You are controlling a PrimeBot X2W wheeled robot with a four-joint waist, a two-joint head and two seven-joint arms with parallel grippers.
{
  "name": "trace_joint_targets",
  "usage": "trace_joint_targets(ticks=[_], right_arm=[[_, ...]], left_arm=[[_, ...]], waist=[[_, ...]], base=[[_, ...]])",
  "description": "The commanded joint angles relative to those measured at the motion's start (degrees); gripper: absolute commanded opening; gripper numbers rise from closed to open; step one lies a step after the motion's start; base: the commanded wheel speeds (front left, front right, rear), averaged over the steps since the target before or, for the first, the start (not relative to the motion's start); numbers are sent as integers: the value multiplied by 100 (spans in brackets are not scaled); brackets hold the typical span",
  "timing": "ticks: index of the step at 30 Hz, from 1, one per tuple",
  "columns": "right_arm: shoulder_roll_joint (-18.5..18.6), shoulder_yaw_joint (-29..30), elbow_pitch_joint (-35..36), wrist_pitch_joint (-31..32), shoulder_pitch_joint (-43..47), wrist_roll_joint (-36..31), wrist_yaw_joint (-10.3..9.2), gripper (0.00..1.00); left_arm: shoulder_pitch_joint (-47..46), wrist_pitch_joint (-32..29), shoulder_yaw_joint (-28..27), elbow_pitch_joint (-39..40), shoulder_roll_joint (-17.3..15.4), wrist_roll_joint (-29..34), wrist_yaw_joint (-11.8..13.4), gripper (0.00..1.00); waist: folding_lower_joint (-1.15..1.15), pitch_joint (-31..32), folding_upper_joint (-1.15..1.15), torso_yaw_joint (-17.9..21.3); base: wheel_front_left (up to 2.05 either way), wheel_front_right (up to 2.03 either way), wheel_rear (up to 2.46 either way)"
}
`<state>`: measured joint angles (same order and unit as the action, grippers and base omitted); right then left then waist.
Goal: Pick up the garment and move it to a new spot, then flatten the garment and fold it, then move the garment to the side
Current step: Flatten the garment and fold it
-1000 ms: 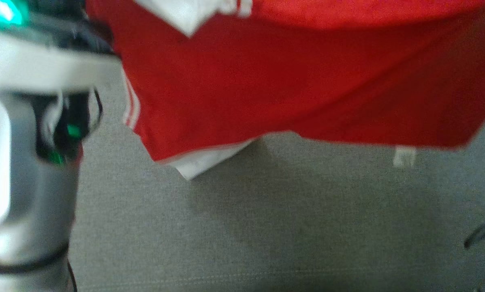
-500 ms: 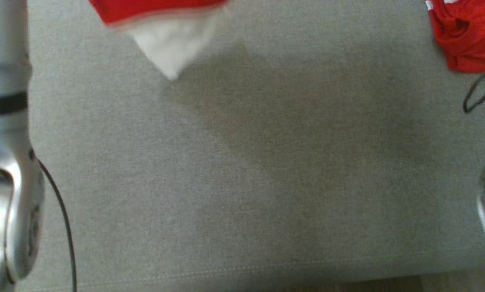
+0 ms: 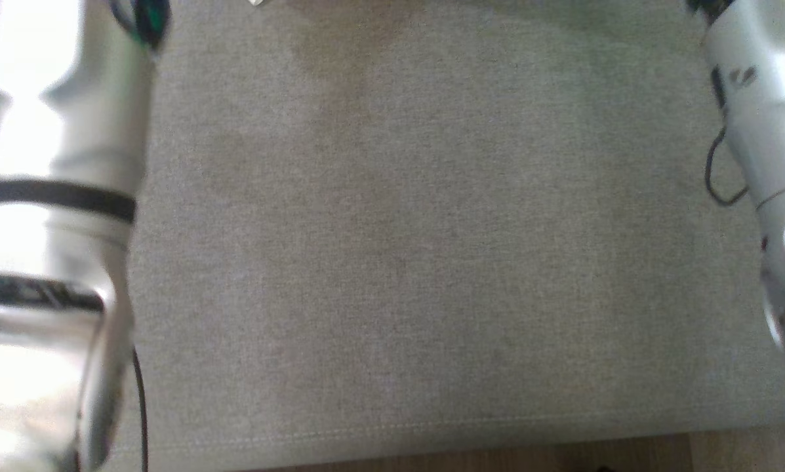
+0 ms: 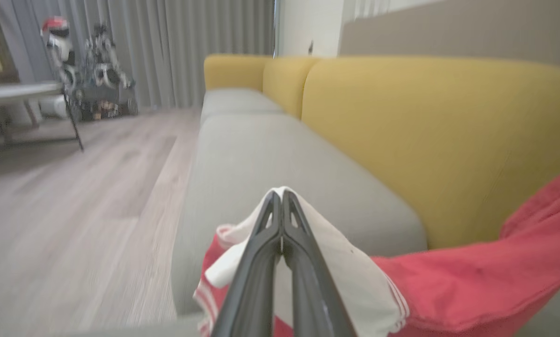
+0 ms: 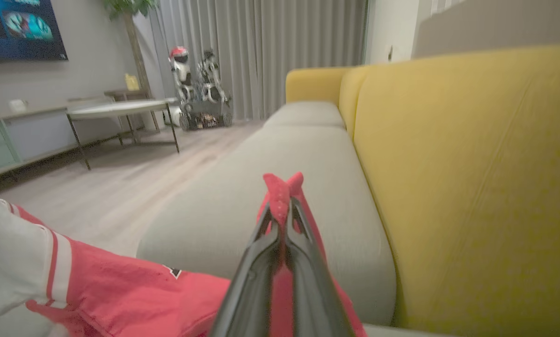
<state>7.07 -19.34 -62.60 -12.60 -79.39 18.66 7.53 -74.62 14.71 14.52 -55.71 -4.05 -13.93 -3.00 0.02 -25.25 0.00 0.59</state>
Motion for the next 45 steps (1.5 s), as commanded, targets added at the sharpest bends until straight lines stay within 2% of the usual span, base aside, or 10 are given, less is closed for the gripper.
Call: trace_joint_targets(ticks=[1, 4, 8, 12, 18, 19, 24, 30, 37, 45], right_arm=[[-151, -53, -59, -95, 127, 33, -4, 0], [-183, -130, -266, -177, 506, 196, -4, 0], [-80, -175, -108, -231, 1158, 530, -4, 0], [111, -78, 422, -237, 1877, 801, -4, 0], [356, 113, 1625, -239, 3646, 1058, -4, 0], [394, 206, 2002, -239, 4197, 1081, -4, 0], [432, 447, 2597, -239, 5226, 1065, -4, 0], [400, 976, 3468, 38, 6496, 936, -4, 0], [142, 1588, 4741, 800, 7697, 562, -4, 0], [-163, 2094, 5899, 1596, 8781, 89, -4, 0]], left_arm=[[73, 28, -94, -28, -159, -65, -4, 0], [508, 28, -233, -230, -64, -238, -31, 0], [1147, 29, -491, 57, -12, -387, -26, 0], [1847, 29, -689, 476, 9, -433, -53, 0], [3480, 29, -945, 1506, 14, -384, -128, 0], [4037, 29, -996, 1897, -9, -364, -136, 0], [5145, 21, -1077, 2605, -16, -453, -94, 0], [6617, -533, -1126, 4100, -9, -592, 202, 0], [8104, -1473, -1034, 5997, -9, -559, 701, 0], [9094, -2258, -853, 7278, -14, -482, 1055, 0]], waist=[[-2, -75, 0, -43], [-2, -80, 0, -67], [-2, -49, 0, -90], [-2, 157, 0, -105], [-2, 707, 0, -72], [-2, 877, 0, -42], [-2, 1231, 0, -25], [-2, 1602, 0, -62], [-2, 1929, 0, -75], [-2, 2205, 0, -93]], base=[[0, 0, 0], [0, 0, 0], [0, 0, 0], [0, 0, 0], [0, 0, 0], [0, 0, 0], [0, 0, 0], [0, 0, 0], [0, 0, 0], [0, 0, 0]])
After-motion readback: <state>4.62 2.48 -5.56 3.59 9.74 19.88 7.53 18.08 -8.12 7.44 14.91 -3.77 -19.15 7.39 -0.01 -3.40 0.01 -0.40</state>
